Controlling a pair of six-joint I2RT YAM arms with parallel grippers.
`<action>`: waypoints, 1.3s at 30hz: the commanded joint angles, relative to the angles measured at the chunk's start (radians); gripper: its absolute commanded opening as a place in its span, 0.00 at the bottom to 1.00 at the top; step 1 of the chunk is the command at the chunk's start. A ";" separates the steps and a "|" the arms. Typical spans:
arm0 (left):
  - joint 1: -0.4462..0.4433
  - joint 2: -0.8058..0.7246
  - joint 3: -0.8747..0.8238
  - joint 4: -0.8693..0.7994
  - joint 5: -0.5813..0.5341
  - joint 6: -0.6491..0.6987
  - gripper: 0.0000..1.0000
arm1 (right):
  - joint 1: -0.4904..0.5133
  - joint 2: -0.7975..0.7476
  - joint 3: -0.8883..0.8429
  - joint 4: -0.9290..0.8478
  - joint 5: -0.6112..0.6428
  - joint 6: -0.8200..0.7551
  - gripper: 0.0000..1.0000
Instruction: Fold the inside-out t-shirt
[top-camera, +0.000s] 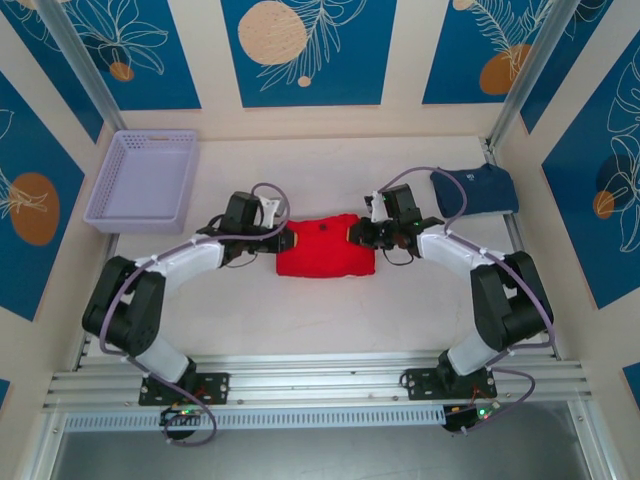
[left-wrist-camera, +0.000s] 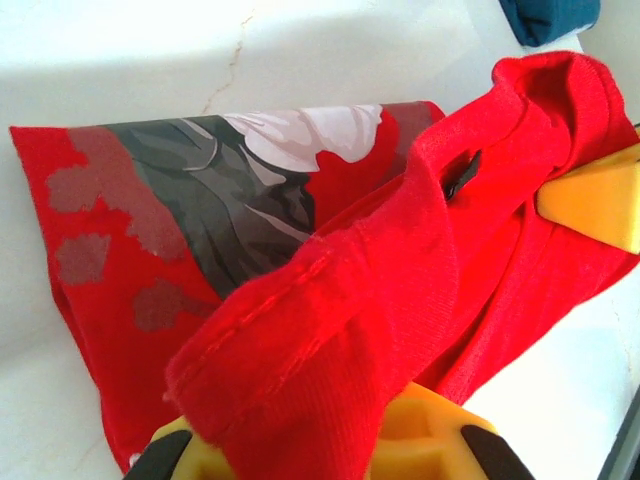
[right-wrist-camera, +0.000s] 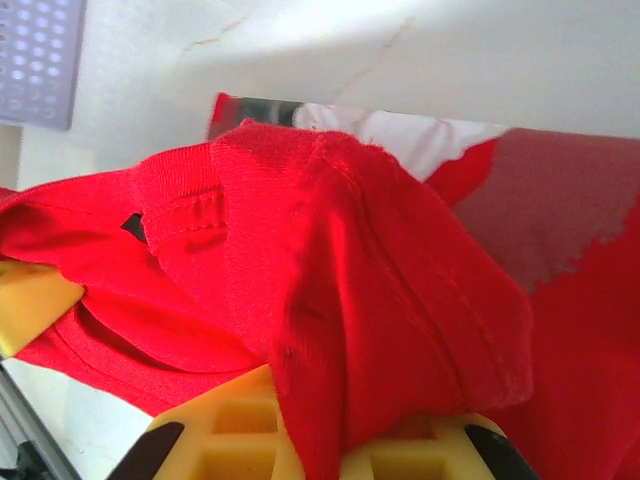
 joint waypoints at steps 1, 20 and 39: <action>0.007 0.072 0.073 0.028 -0.006 0.046 0.00 | -0.018 0.014 0.031 -0.053 0.059 0.001 0.02; 0.034 0.465 0.485 -0.226 -0.171 0.086 0.46 | -0.105 0.284 0.347 -0.313 0.185 -0.183 0.53; 0.047 0.301 0.397 -0.294 -0.239 0.114 0.77 | -0.137 0.276 0.284 -0.361 -0.001 -0.127 0.78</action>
